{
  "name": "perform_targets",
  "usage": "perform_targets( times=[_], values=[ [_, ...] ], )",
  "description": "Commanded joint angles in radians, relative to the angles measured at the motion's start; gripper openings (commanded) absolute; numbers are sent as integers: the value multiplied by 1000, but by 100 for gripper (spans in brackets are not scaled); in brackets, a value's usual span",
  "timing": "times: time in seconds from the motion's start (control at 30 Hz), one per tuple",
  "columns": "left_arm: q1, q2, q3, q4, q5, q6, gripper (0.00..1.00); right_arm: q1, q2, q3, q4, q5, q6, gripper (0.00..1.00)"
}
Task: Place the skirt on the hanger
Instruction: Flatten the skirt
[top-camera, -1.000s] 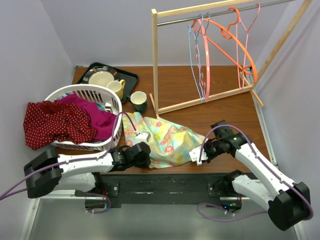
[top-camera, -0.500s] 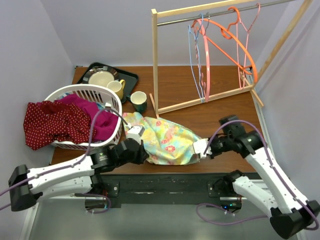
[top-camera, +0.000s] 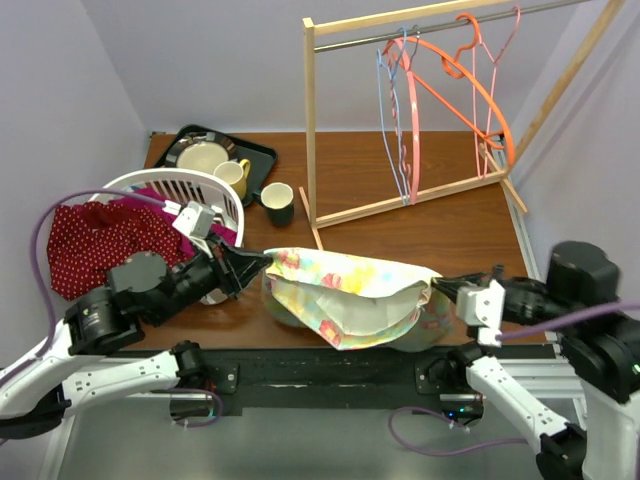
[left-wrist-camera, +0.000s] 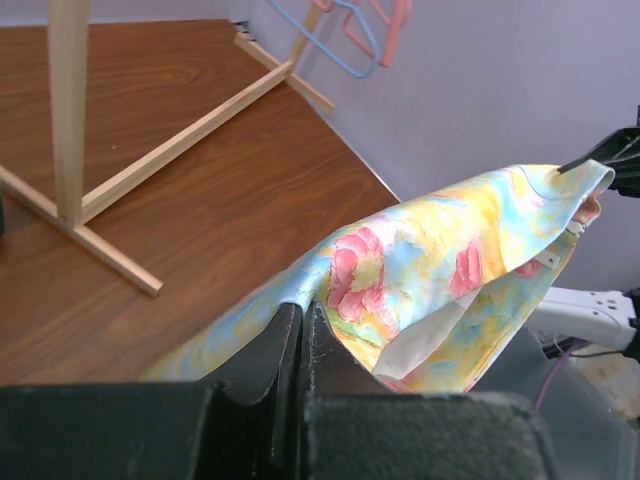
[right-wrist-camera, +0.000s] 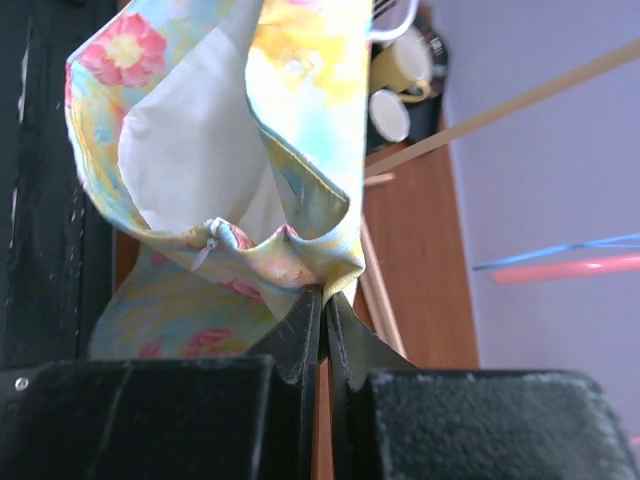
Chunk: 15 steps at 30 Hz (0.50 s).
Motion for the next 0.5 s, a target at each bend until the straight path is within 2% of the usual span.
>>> perform_targets(
  times=[0.0, 0.07, 0.1, 0.17, 0.2, 0.27, 0.3, 0.43, 0.47],
  values=[
    [4, 17, 81, 43, 163, 109, 0, -78, -26, 101, -77, -83, 164, 0],
    [4, 10, 81, 60, 171, 106, 0, -105, -45, 80, -36, -60, 262, 0],
    [4, 7, 76, 59, 153, 98, 0, -107, -55, 53, 40, 3, 311, 0],
    [4, 12, 40, 54, 119, 72, 0, -108, -72, -79, 140, 115, 473, 0],
    [2, 20, 17, 60, 78, 61, 0, -108, -88, -130, 214, 197, 498, 0],
    [4, 39, -65, 85, 36, 20, 0, -108, -102, -289, 277, 265, 555, 0],
    [4, 65, -126, 102, -11, 6, 0, -108, -105, -387, 343, 329, 580, 0],
    [17, 183, -261, 239, -119, -52, 0, -108, -79, -584, 521, 507, 708, 0],
    [66, 254, -281, 266, -121, -72, 0, -108, -69, -613, 584, 538, 713, 0]
  ],
)
